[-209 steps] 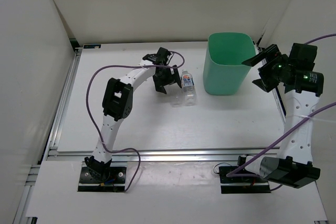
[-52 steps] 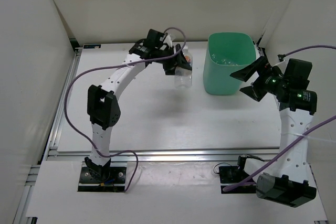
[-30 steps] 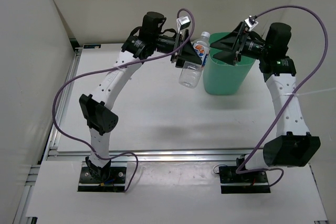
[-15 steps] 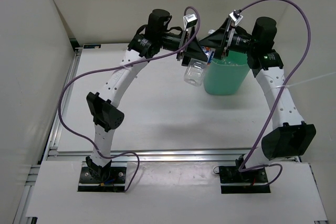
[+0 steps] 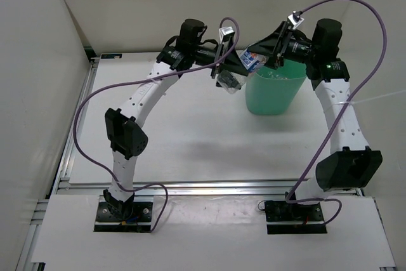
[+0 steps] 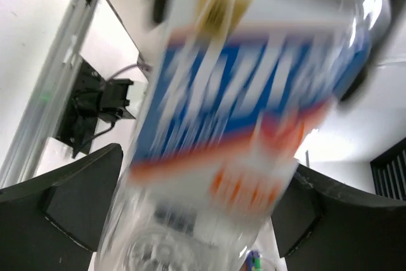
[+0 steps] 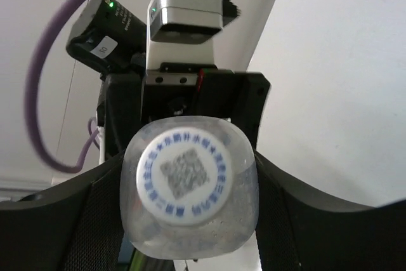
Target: Put the plastic bottles in the bin
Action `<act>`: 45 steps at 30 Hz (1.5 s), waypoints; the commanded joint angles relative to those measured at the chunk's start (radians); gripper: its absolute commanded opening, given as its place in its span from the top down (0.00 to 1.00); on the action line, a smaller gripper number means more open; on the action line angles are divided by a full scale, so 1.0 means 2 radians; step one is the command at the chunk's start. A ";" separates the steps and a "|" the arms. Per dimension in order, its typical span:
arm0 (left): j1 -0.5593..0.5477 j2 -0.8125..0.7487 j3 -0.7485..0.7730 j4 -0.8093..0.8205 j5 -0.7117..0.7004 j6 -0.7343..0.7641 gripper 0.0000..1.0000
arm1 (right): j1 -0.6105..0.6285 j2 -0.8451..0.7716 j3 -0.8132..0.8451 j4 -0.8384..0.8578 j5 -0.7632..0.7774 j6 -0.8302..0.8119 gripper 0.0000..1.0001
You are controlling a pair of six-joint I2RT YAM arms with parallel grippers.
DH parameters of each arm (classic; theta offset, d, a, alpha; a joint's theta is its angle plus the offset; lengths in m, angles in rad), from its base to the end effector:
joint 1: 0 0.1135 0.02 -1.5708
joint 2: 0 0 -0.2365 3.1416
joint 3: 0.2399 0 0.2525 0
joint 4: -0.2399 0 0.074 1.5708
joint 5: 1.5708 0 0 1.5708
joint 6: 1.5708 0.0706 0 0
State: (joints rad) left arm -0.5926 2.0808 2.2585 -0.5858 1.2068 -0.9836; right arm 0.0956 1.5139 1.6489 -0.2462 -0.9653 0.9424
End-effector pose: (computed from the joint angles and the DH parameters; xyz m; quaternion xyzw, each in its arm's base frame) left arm 0.3424 -0.3101 0.3830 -0.1720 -0.7356 0.6550 0.0174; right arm 0.3478 0.0917 0.4294 -0.0109 0.7290 0.5933 0.3412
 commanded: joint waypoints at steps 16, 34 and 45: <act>0.108 -0.146 -0.171 0.004 0.021 0.021 0.00 | -0.170 0.092 0.179 -0.105 0.061 -0.073 0.76; 0.242 -0.364 -0.431 -0.070 -0.370 0.065 0.00 | -0.195 0.096 0.186 -0.258 0.224 -0.173 0.00; 0.242 -0.503 -0.515 -0.203 -0.805 0.028 0.00 | -0.200 0.006 0.058 -0.269 0.200 -0.123 0.00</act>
State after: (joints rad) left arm -0.1104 1.1687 1.2984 -0.9207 -0.1055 -0.8959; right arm -0.3054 1.6020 1.8095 -0.7910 -0.5289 0.6731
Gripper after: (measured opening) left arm 0.994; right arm 0.998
